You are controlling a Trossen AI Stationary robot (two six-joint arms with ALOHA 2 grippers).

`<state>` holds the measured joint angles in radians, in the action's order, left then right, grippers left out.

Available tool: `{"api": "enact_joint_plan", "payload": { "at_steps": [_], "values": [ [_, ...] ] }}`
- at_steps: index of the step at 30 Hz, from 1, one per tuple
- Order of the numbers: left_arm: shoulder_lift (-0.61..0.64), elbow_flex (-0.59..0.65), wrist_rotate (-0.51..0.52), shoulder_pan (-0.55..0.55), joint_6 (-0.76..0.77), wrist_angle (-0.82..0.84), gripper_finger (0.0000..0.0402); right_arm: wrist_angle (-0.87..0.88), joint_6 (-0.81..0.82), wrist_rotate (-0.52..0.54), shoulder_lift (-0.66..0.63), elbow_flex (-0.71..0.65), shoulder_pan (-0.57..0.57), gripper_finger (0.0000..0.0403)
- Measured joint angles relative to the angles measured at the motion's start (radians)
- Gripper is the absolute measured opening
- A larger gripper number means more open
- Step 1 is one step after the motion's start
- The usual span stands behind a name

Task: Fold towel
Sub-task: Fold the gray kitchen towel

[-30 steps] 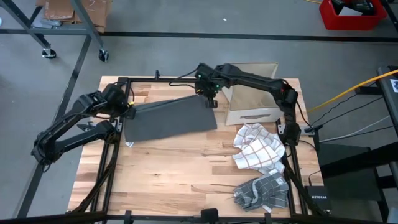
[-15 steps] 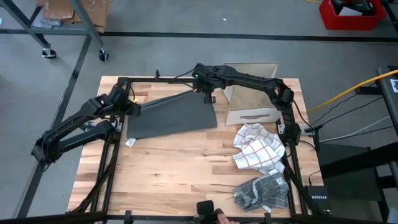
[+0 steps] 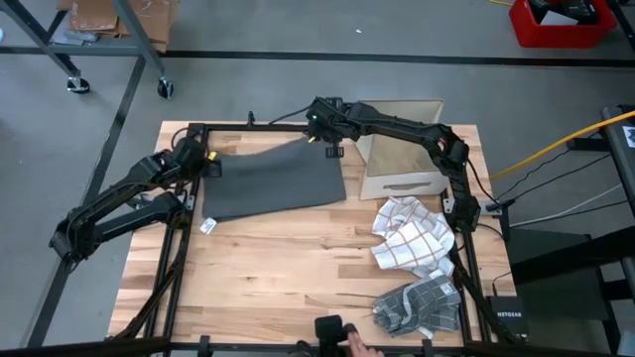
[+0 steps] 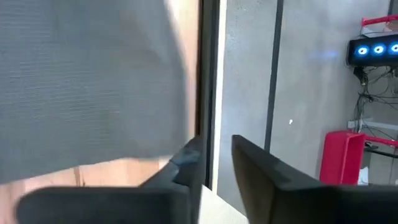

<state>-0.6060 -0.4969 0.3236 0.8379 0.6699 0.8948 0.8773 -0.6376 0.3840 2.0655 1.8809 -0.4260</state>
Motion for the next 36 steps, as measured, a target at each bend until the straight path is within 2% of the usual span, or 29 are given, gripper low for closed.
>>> {"api": "enact_joint_plan", "payload": {
  "at_steps": [4,9,13,16,18,22,26,30,36],
  "values": [
    [0.000,0.000,0.015,0.000,0.054,0.005,0.0134,-0.011,0.000,0.003,0.000,0.000,-0.010,0.0132],
    [0.000,0.000,-0.001,0.000,0.129,0.014,0.0140,-0.007,0.028,-0.014,0.000,0.000,-0.024,0.0158],
    [0.000,0.000,-0.155,0.000,0.145,0.014,0.0135,0.054,0.097,-0.118,0.000,0.000,-0.020,0.0161],
    [0.000,0.000,-0.315,0.000,0.093,0.014,0.0129,0.124,0.111,-0.237,0.000,0.000,-0.010,0.0161],
    [0.000,0.000,-0.387,0.000,0.056,0.015,0.0125,0.157,0.111,-0.284,0.000,0.000,0.002,0.0161],
    [-0.001,0.000,-0.402,-0.020,0.031,0.052,0.0113,0.167,0.110,-0.300,0.000,0.000,0.033,0.0161],
    [-0.013,0.000,-0.405,-0.085,0.062,0.104,0.0095,0.162,0.110,-0.326,0.000,0.000,0.070,0.0160],
    [-0.020,0.000,-0.406,-0.165,0.082,0.109,0.0069,0.162,0.116,-0.334,0.000,0.000,0.111,0.0138],
    [-0.057,0.000,-0.339,-0.270,0.093,0.111,0.0011,0.154,0.223,-0.336,0.027,0.001,0.161,0.0058]
  ]
}}
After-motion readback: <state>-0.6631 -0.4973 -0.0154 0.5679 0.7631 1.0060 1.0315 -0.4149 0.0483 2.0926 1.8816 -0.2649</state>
